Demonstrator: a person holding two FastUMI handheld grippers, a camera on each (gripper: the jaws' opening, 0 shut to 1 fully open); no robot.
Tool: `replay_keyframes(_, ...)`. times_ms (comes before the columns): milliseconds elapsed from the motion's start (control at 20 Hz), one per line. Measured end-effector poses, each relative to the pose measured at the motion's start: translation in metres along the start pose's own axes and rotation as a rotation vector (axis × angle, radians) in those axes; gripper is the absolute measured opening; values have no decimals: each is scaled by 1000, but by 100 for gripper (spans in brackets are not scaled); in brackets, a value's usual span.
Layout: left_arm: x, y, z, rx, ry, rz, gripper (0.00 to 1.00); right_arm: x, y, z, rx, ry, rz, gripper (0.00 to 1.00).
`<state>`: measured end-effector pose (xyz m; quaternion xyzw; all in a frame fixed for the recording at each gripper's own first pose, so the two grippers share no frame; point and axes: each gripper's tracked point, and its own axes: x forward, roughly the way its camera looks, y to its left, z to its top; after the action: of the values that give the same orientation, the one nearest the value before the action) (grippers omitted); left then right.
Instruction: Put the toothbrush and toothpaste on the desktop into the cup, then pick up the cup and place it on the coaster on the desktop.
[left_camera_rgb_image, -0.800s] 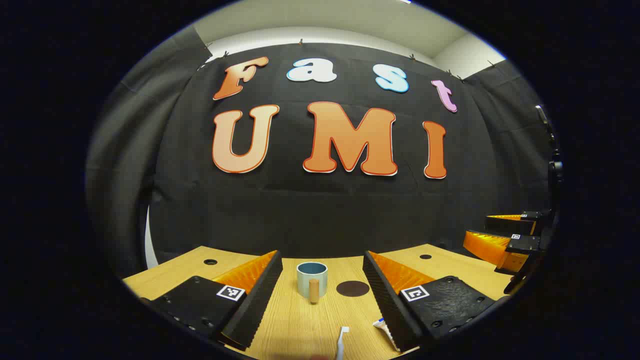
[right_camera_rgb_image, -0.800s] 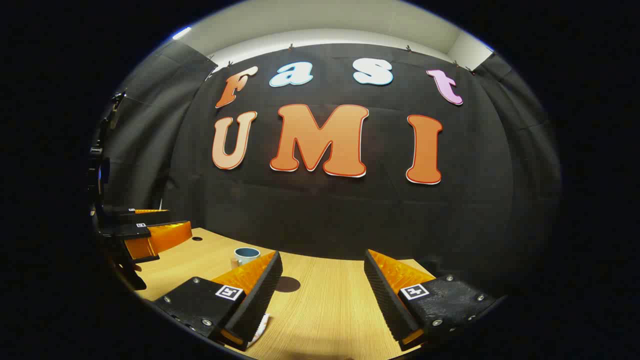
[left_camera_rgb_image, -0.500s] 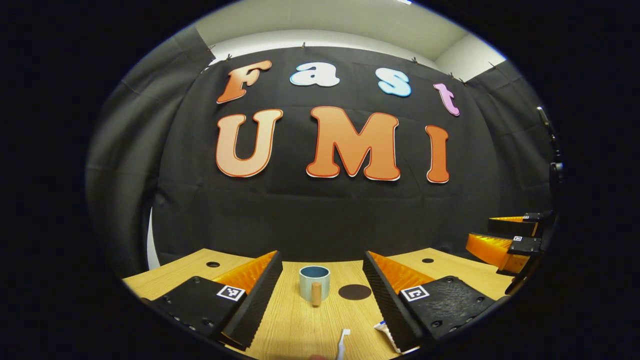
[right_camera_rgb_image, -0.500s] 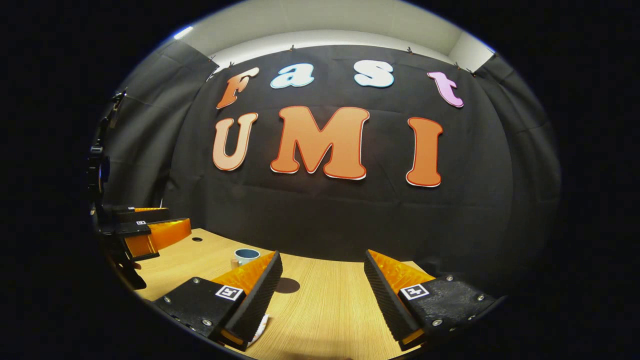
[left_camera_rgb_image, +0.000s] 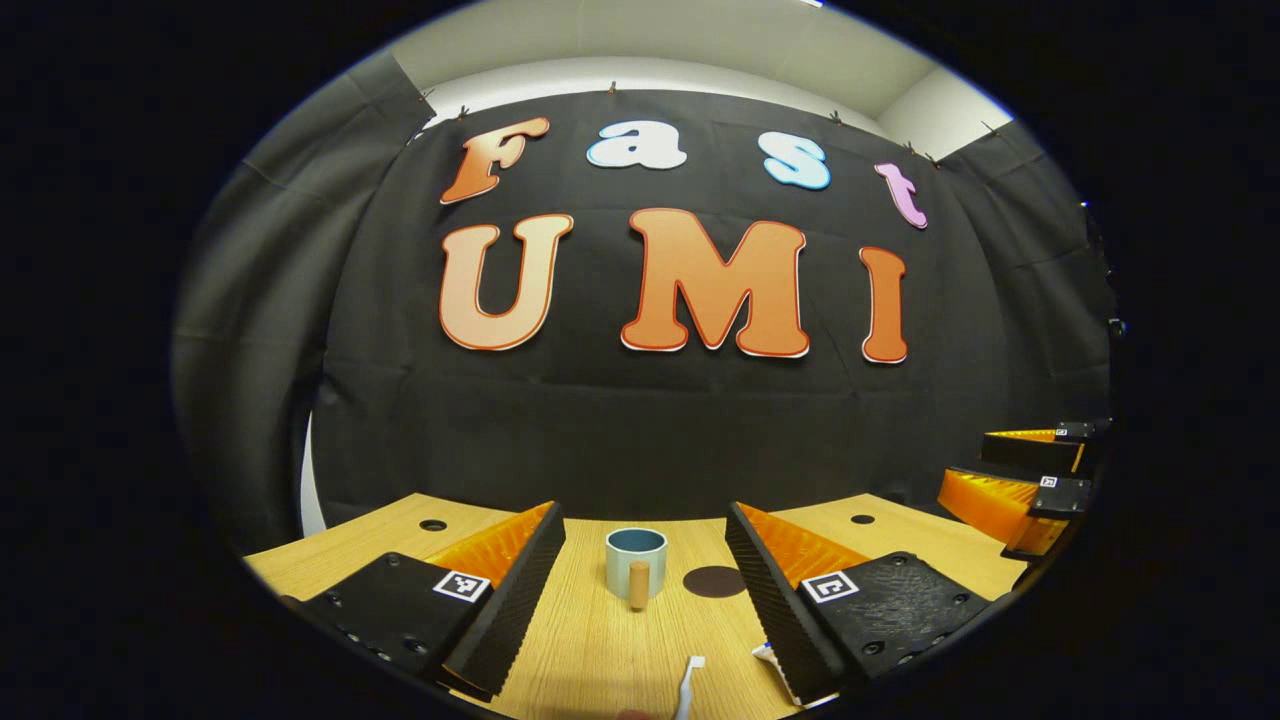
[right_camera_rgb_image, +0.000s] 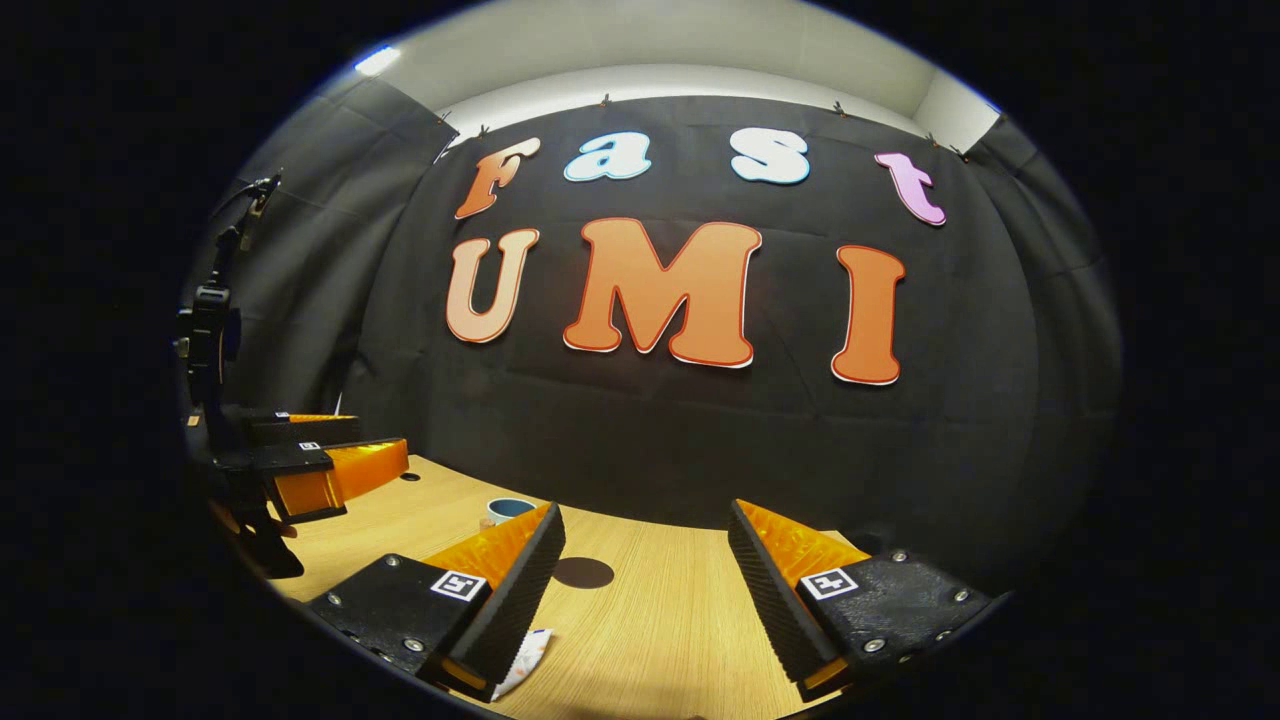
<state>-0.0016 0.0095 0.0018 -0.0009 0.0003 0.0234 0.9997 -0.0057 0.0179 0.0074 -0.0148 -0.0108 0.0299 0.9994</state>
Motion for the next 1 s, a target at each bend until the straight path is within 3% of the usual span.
replay_keyframes(600,-1,-12,-100,-22,309,-76,98,0,0,-40,47,122,9,98)
replay_keyframes(1000,-10,-10,-164,7,550,-84,98,-3,2,-60,86,181,29,98)
